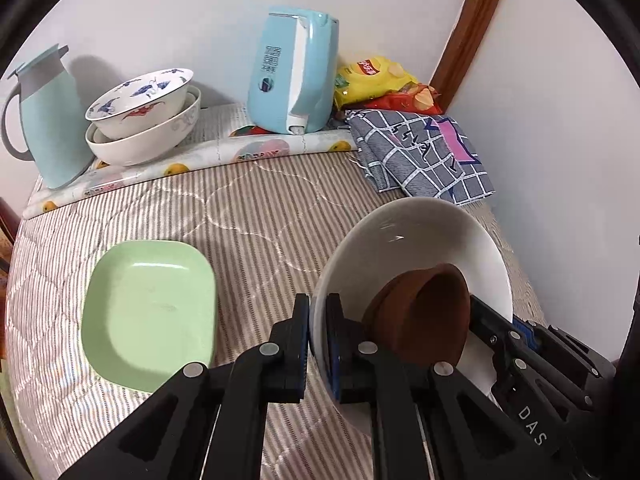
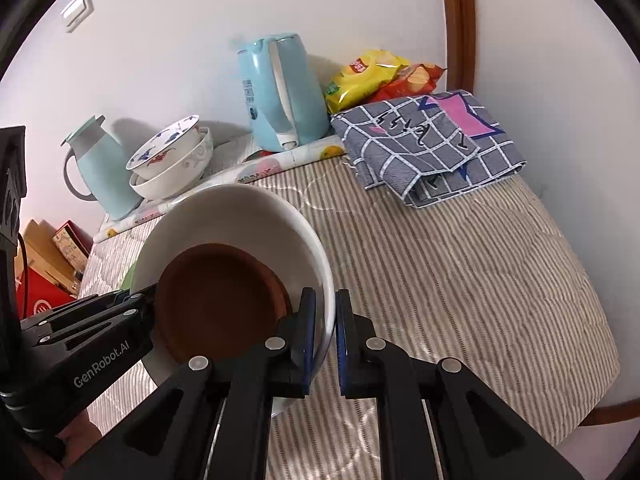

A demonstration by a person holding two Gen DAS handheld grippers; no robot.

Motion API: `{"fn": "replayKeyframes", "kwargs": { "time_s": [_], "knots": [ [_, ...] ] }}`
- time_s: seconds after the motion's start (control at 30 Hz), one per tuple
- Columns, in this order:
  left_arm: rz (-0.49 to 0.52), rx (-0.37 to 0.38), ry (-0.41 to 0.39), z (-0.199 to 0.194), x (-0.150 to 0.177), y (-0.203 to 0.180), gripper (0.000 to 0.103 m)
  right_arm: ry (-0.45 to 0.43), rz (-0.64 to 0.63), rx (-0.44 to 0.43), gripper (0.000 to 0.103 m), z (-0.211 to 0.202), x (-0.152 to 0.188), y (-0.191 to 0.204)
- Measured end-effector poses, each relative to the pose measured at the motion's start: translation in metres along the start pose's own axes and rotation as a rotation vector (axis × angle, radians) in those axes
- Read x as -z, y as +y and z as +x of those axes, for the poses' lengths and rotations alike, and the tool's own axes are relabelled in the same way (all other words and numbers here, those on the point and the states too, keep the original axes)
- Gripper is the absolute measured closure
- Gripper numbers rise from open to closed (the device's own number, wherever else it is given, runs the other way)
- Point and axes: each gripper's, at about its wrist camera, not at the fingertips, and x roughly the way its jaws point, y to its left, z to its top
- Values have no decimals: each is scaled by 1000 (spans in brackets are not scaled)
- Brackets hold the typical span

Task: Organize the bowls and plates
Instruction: 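Carry the white bowl with the right gripper over the green plate stack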

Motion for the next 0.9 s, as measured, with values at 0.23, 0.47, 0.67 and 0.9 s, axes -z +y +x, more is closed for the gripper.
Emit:
{"fn": "replayKeyframes", "kwargs": {
  "time_s": [0.23,0.47,0.67,0.9],
  "knots": [
    [-9,-9,-6,-5,0,19,94,0,-10,-10,94,4,1,18],
    [-20,-15,-15,-11,-3,36,94,-2,-19,-19,94,7,1,35],
    [-36,-11,-18,-16,-5,54,94,-11,-30,-26,94,7,-1,49],
    [-47,-19,-21,-21,-5,71,94,-14,-41,-36,94,8,-1,67]
  ]
}}
